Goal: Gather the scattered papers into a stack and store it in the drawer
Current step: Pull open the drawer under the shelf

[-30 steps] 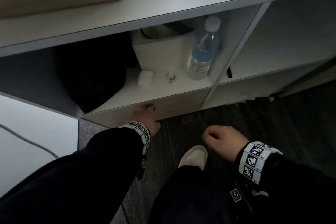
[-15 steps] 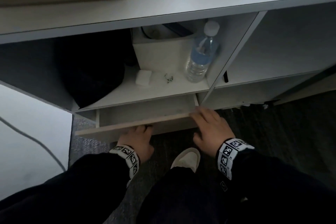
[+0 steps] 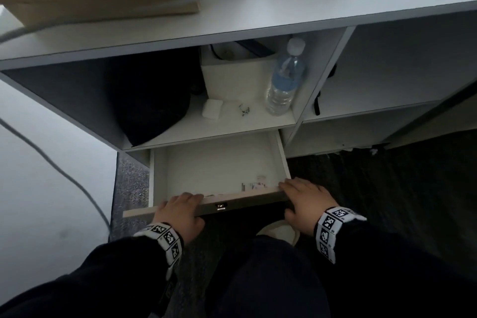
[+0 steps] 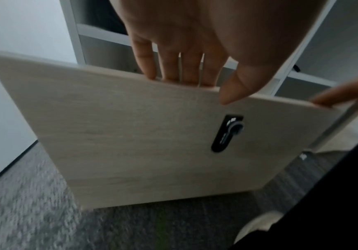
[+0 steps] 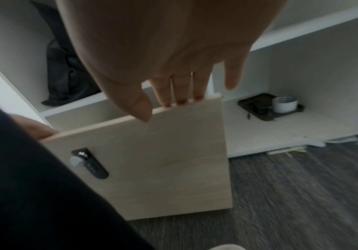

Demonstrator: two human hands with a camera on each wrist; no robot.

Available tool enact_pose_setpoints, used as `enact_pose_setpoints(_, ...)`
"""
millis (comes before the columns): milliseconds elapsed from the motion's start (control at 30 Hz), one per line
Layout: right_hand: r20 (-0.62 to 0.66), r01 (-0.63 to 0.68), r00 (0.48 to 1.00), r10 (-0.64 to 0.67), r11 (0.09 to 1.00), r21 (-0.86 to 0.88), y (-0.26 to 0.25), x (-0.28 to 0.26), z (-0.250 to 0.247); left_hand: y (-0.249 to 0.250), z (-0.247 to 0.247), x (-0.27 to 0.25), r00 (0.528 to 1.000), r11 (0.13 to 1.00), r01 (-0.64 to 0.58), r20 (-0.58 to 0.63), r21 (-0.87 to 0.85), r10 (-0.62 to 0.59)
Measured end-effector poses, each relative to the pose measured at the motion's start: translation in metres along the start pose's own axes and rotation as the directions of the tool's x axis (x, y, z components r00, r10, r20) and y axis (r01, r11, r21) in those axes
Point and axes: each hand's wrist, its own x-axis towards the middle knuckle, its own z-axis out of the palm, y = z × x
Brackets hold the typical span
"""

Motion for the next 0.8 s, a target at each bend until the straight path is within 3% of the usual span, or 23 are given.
enact_pose_setpoints(267,0.101,0.034,0.994,-0.043,0.995,0.095,0.01,-0.042,0.004,0.029,-0.003,-0.002,0.976,0.993,0.014,0.215,0.118,-0.039)
enact_pose_setpoints(500,0.014,-0.046,0.999,0.044,0.988,0.146,0.024,-0.084,-0.016,0.058,-0.01,-0.018,0.966,0.992,-0.014,0.258,0.127,-0.019)
enact_pose_setpoints(633,-0.143,-0.109,0.978,0.154,0.954,0.281,0.036,-0.141,-0.041,0.095,-0.046,-0.037,0.981,0.996,-0.081,0.181,0.023,0.075)
enact_pose_setpoints(800,-0.356,-0.177,0.859,0.368,0.866,0.468,0.056,-0.244,-0.054,0.172,-0.091,-0.07,0.958,0.956,-0.285,-0.009,-0.063,0.285)
